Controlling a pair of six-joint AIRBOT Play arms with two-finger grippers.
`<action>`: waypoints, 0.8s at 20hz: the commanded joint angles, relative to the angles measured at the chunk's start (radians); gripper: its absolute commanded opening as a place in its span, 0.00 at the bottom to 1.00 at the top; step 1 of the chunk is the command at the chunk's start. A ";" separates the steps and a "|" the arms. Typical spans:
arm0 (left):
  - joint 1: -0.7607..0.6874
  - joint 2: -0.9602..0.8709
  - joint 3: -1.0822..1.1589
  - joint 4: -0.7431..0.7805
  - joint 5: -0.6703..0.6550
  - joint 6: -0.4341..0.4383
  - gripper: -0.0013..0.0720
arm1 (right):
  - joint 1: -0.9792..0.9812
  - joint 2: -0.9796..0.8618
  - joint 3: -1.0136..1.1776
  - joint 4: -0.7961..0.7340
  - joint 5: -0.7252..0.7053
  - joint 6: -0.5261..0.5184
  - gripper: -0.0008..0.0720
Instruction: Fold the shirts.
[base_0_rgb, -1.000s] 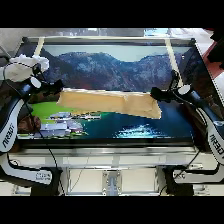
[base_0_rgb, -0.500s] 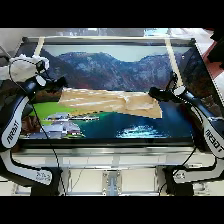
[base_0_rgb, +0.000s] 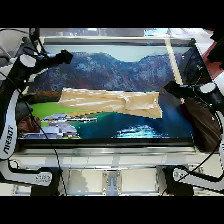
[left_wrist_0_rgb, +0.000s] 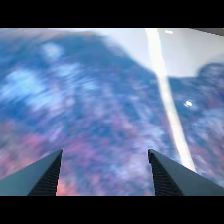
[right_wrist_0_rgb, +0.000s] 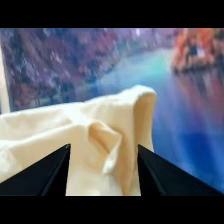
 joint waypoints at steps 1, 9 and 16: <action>-0.114 0.007 0.023 -0.199 0.020 0.359 0.85 | -0.105 -0.052 0.000 0.116 0.173 -0.084 0.72; -0.259 0.007 0.023 0.026 0.013 0.204 0.85 | -0.146 -0.258 0.001 0.364 0.197 -0.269 0.83; -0.259 0.007 0.023 0.105 -0.062 0.114 0.85 | -0.145 -0.343 0.001 0.370 0.163 -0.314 0.84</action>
